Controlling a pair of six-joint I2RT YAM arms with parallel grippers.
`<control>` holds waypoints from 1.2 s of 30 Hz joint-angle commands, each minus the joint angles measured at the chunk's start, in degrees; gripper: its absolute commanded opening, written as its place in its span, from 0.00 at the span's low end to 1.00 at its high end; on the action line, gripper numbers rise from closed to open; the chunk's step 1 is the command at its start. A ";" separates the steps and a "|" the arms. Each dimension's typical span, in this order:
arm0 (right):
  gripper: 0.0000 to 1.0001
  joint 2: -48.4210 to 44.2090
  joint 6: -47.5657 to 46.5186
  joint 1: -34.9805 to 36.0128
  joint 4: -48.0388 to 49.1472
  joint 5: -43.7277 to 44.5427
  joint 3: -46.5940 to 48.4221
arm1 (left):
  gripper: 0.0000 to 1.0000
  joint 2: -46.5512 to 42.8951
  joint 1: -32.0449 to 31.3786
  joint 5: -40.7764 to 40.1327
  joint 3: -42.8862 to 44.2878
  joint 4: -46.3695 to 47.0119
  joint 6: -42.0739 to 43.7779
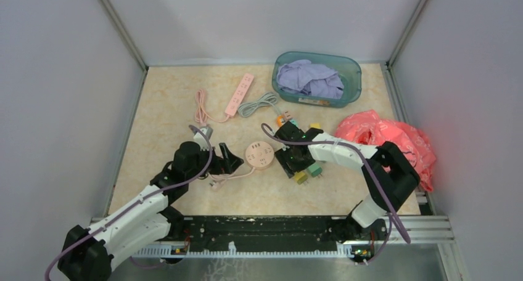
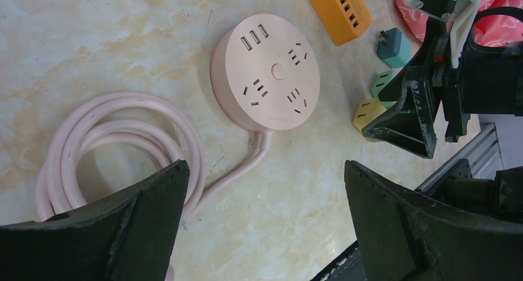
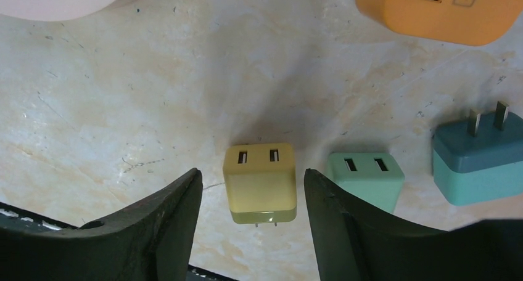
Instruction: Insert the plug
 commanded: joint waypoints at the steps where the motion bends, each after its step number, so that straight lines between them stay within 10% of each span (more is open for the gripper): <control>1: 0.61 1.61 -0.86 0.81 -1.40 1.48 2.96 | 1.00 1.59 -0.71 1.23 -0.14 3.56 -0.60; 18: 0.38 6.41 2.07 3.71 -0.71 4.15 5.16 | 0.99 3.83 -4.60 -0.43 0.32 5.54 -3.27; 36: 0.35 -10.99 16.07 7.19 15.72 9.03 -2.00 | 0.97 2.47 -14.73 -9.80 -0.16 9.62 -9.75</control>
